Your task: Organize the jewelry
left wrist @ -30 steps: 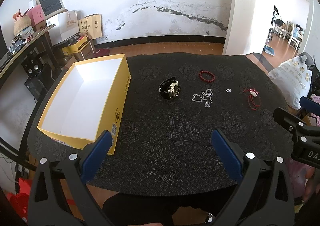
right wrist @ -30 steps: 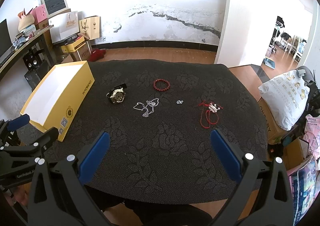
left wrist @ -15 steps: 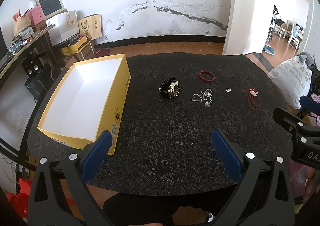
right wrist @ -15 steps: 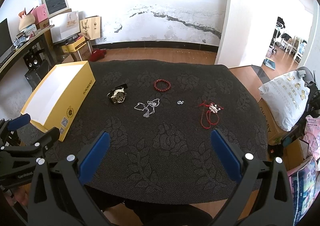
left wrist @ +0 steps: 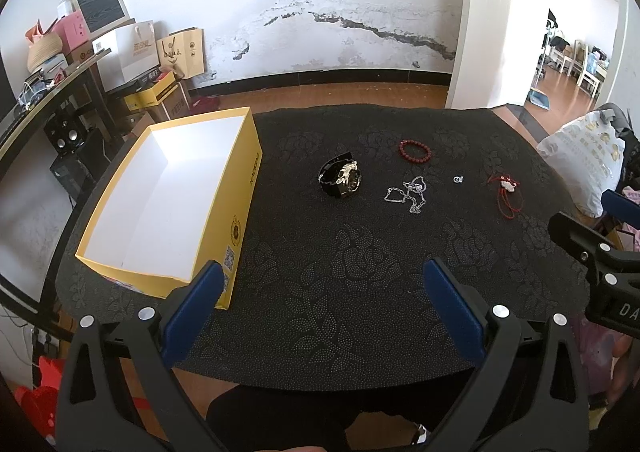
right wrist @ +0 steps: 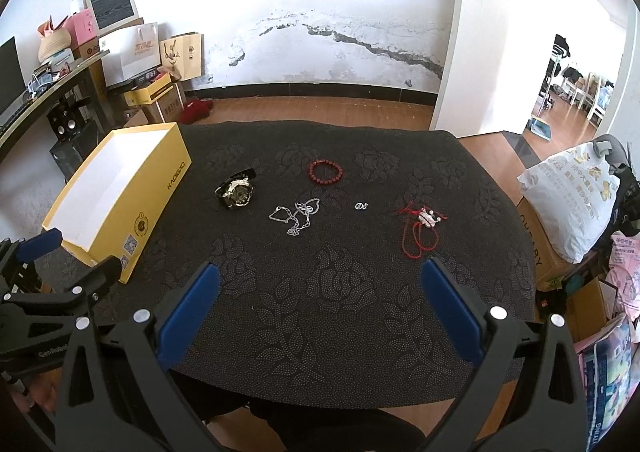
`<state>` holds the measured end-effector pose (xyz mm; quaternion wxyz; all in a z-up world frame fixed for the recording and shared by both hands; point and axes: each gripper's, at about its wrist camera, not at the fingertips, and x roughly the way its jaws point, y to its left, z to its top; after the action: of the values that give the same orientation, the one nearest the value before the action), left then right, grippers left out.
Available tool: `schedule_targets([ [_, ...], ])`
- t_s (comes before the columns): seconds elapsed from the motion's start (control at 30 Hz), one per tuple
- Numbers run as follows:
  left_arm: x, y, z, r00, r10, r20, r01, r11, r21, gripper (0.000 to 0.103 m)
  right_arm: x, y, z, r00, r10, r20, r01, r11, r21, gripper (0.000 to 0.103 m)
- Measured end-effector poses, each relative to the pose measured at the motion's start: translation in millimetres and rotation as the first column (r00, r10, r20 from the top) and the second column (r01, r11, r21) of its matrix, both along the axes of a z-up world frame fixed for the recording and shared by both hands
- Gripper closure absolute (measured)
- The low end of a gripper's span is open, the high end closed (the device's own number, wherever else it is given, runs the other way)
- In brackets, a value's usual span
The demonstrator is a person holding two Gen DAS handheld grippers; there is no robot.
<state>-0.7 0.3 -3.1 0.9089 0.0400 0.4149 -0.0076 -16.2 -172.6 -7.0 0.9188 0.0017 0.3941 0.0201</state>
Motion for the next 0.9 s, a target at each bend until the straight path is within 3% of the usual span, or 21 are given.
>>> schedule_targets([
  [0.9, 5.3, 0.5, -5.3, 1.0, -0.004, -0.017, 0.004, 1.0, -0.002, 0.006, -0.8, -0.5, 0.4, 1.0, -0.001, 0.003, 0.001, 1.0, 0.002, 0.006],
])
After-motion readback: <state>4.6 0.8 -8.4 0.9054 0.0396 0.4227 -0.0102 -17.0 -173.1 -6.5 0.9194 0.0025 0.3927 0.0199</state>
